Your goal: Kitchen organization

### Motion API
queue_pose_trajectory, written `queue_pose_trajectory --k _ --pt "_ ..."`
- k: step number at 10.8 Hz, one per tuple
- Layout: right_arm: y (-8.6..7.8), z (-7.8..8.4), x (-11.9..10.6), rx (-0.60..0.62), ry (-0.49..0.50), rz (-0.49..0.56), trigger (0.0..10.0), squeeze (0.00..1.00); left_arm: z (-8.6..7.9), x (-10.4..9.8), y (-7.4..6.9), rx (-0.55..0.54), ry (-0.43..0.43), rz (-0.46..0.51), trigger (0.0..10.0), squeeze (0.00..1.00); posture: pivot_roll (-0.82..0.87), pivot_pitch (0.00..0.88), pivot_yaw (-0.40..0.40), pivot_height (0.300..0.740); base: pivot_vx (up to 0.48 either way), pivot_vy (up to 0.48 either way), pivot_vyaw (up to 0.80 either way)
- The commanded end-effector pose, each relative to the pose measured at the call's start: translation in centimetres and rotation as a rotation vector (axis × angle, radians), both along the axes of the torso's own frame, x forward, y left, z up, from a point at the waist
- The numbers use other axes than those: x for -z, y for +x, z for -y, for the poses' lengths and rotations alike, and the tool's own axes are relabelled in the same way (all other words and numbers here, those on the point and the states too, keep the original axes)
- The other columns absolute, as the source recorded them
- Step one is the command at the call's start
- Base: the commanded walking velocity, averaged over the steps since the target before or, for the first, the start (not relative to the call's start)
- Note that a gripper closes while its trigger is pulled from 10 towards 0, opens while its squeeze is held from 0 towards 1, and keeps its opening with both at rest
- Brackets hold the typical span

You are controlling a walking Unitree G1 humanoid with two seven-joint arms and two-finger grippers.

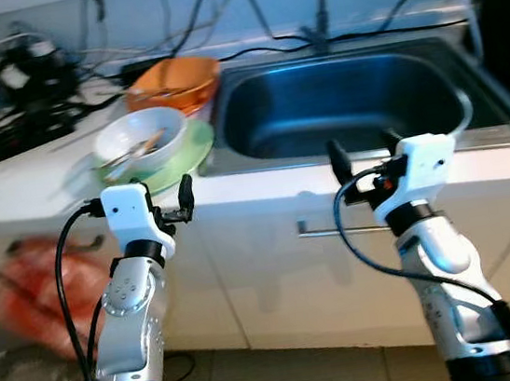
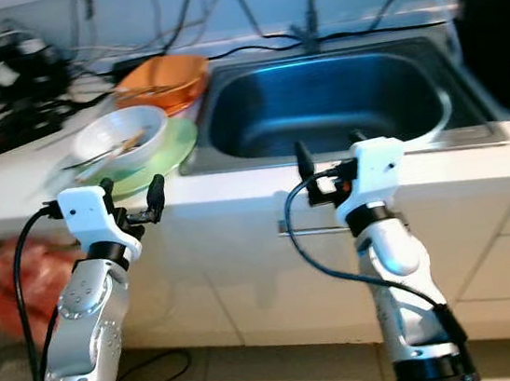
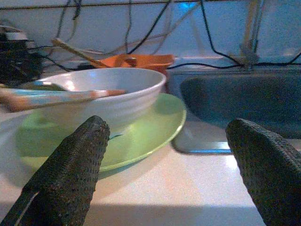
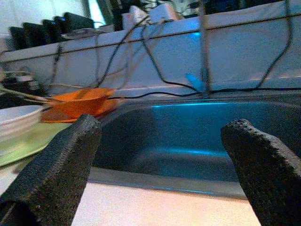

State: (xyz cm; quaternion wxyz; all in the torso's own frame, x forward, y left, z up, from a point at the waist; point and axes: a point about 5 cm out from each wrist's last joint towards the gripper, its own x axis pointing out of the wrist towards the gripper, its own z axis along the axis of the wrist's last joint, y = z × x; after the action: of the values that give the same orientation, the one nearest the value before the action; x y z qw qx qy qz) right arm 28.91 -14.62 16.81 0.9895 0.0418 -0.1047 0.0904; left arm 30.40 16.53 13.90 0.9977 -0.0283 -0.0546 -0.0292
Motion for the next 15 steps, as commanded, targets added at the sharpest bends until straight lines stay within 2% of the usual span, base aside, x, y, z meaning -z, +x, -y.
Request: queue_pose_trajectory --k 1,4,8,9,11,13,14,15 --pt "0.2 0.0 -1.2 -0.006 -0.002 0.036 10.0 0.00 0.1 -0.3 0.4 -0.003 -0.002 0.014 10.0 0.00 0.03 0.005 0.077 0.740 0.000 0.000 0.00" --pt "-0.1 0.7 -1.7 -0.008 -0.040 0.031 10.0 0.00 1.7 0.2 0.7 0.013 -0.044 0.014 10.0 0.00 -0.03 0.009 0.032 0.740 0.000 0.000 0.00" --pt "-0.4 1.4 -1.8 -0.011 -0.073 0.012 10.0 0.00 2.7 0.1 0.8 0.018 -0.051 0.046 10.0 0.00 -0.06 0.001 0.005 0.740 0.000 0.000 0.00" --pt "-0.4 1.3 -1.7 -0.014 -0.068 0.010 10.0 0.00 3.2 -0.7 0.8 0.048 -0.030 0.083 10.0 0.00 -0.05 0.000 0.019 0.740 0.000 0.000 0.00" --pt "0.0 -0.1 -1.4 -0.020 -0.031 0.012 10.0 0.00 3.3 -1.5 0.5 0.096 0.013 0.113 10.0 0.00 -0.02 0.000 0.047 0.740 0.000 0.000 0.00" --pt "0.1 -1.7 -1.1 -0.054 0.004 0.003 10.0 0.00 2.2 -1.9 0.3 0.090 0.035 0.116 10.0 0.00 0.01 0.002 0.048 0.740 0.000 0.000 0.00" --pt "0.4 -2.4 -1.6 -0.080 0.009 0.025 10.0 0.00 1.5 -2.5 0.8 0.062 0.033 0.135 10.0 0.00 0.01 0.000 0.063 0.740 0.000 0.000 0.00" --pt "1.1 -1.6 -1.3 -0.056 0.017 0.023 10.0 0.00 2.6 -2.6 0.8 0.079 0.034 0.146 10.0 0.00 0.05 0.000 0.062 0.740 0.000 0.000 0.00"
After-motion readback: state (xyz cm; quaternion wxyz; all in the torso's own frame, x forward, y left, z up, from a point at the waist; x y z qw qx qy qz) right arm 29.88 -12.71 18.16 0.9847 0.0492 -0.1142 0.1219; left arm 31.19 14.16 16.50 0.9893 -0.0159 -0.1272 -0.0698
